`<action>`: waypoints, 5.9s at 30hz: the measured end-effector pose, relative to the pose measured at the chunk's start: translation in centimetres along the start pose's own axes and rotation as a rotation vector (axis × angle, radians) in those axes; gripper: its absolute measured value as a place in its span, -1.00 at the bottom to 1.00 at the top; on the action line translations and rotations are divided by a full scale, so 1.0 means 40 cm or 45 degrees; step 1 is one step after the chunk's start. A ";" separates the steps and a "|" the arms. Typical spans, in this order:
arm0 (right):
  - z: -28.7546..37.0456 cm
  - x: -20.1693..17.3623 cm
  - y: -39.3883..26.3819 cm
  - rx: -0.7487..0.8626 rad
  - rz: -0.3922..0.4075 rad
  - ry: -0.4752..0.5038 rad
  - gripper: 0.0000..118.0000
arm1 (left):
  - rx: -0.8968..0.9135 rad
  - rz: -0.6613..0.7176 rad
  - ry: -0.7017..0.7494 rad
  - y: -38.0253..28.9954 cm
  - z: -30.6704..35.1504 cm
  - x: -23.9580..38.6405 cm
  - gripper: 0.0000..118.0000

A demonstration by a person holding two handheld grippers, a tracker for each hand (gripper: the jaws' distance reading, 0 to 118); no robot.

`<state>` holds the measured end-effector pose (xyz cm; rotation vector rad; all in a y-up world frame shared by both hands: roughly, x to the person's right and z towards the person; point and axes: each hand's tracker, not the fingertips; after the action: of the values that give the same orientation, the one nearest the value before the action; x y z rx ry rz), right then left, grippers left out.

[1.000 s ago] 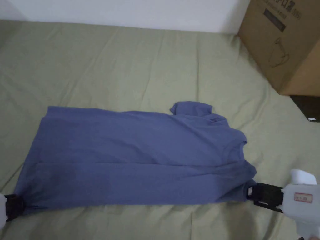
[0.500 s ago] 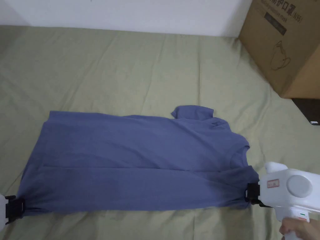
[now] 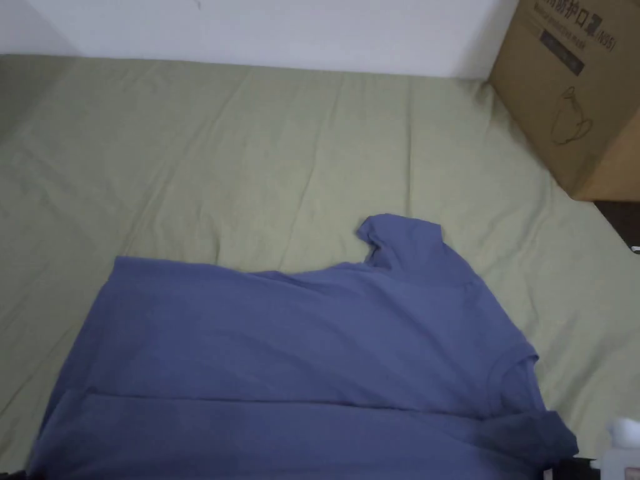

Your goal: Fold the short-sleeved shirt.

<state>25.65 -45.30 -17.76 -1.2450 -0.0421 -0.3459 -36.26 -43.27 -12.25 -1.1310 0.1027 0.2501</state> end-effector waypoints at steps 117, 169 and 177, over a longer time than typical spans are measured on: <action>0.030 -0.623 -0.054 0.160 0.597 0.379 -0.99 | 0.164 0.621 -0.817 -0.020 -0.074 -0.245 0.67; 0.111 -0.117 -0.039 0.308 -0.077 0.400 -0.99 | -0.035 -0.007 -0.834 0.221 -0.091 0.542 0.64; 0.105 -0.134 -0.048 0.289 -0.041 0.418 -0.99 | -0.298 -0.188 -0.754 0.128 -0.248 0.622 -0.74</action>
<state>20.70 -40.65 -15.78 -0.9528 0.1760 -0.5544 -13.01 -46.54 -26.14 -1.2467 -0.5449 0.4630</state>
